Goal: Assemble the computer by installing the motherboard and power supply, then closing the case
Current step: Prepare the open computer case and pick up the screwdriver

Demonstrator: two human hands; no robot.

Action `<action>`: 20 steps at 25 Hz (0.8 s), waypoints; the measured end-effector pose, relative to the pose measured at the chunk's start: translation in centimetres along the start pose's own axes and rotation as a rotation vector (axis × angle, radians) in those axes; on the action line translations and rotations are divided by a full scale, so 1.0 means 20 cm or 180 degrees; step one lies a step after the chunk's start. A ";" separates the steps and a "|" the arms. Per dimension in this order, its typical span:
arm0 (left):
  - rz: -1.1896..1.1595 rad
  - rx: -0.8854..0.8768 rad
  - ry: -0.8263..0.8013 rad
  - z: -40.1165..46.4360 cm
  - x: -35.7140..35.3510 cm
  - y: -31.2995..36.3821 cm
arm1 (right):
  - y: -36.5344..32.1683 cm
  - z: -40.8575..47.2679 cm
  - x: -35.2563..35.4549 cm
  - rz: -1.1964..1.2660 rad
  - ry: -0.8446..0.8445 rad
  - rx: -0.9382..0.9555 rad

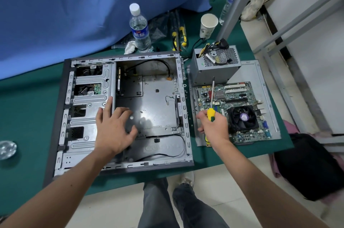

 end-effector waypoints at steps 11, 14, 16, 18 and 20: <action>-0.3347 0.0202 0.0157 0.00 0.52 0.06 | -0.51 -0.44 -0.39 0.1459 -0.1764 -0.0730; -0.4101 0.0065 0.0118 -0.01 0.68 0.02 | -0.60 -0.52 -0.55 0.1492 -0.1984 -0.0827; -0.4137 0.0041 0.0304 -0.01 0.72 -0.07 | -0.65 -0.57 -0.63 0.1466 -0.2023 -0.0844; -0.4136 0.0033 0.0422 -0.01 0.73 -0.13 | -0.68 -0.60 -0.69 0.1410 -0.2070 -0.0884; -0.4241 0.0063 0.0405 0.00 0.73 -0.18 | -0.70 -0.63 -0.74 0.1387 -0.2110 -0.0878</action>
Point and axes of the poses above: each hand's wrist, its own z-axis towards the middle knuckle, its own x-axis out of the back of the hand, y = z × x, the point moved 2 cm from there along z, towards the middle knuckle, and after that the axes turned 14 degrees about z, right-handed, at the moved point
